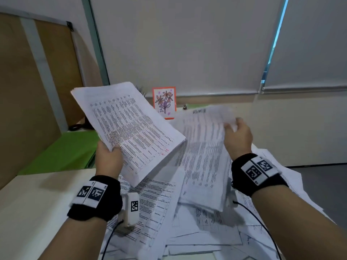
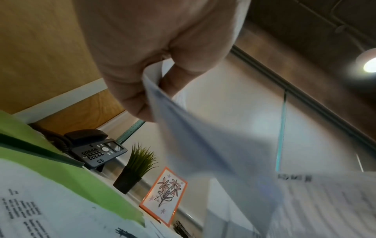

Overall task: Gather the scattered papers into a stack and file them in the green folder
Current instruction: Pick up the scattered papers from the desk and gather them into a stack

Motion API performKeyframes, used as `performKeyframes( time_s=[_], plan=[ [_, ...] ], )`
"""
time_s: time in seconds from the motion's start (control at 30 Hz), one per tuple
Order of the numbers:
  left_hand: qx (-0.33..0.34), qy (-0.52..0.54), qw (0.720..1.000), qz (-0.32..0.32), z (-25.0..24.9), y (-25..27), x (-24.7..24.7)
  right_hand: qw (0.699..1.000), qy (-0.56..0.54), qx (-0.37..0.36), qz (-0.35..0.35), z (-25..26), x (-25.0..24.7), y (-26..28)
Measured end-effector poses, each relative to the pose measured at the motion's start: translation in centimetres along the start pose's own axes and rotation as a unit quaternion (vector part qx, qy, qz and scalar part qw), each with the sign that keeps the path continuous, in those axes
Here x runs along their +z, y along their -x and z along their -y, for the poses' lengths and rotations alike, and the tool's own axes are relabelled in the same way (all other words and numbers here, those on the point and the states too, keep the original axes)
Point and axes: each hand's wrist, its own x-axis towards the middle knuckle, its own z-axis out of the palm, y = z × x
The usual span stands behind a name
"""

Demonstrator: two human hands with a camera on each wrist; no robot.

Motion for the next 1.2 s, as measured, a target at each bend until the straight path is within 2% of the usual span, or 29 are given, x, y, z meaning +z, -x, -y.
performKeyframes(
  time_s=[0.1, 0.2, 0.33, 0.5, 0.67, 0.77, 0.9, 1.0, 1.2],
  plan=[
    [-0.012, -0.019, 1.0, 0.005, 0.4, -0.1, -0.1, 0.992, -0.067, -0.047, -0.098, 1.3, -1.6, -0.6],
    [-0.015, -0.038, 0.999, 0.003, 0.5, -0.2, -0.4, 0.973, -0.165, -0.067, -0.145, 2.1, -2.7, -1.5],
    [-0.018, -0.044, 0.999, -0.006, 0.4, -0.5, -1.2, 0.947, -0.271, -0.087, -0.152, 3.5, -3.5, -2.2],
    [-0.017, -0.04, 0.999, -0.012, 0.1, -0.5, -1.8, 0.935, -0.312, -0.109, -0.125, 5.0, -2.9, -1.4],
    [-0.026, -0.046, 0.997, -0.051, 0.1, -1.2, -3.1, 0.913, -0.366, -0.108, -0.147, 6.1, -3.3, -1.1],
    [-0.013, -0.03, 0.999, -0.033, 0.3, -1.0, -3.5, 0.915, -0.373, -0.092, -0.123, 6.2, -3.0, -1.1],
    [-0.004, 0.035, 0.998, 0.047, -0.6, 0.5, -2.6, 0.937, -0.338, -0.075, -0.039, 5.4, -1.3, -0.2],
    [-0.009, 0.069, 0.99, 0.12, -1.1, 1.3, -1.7, 0.951, -0.303, -0.061, 0.027, 4.4, 0.1, 0.7],
    [-0.008, 0.151, 0.968, 0.203, -1.9, 3.3, -0.9, 0.957, -0.266, -0.043, 0.109, 3.6, 1.8, 1.9]
  ],
)
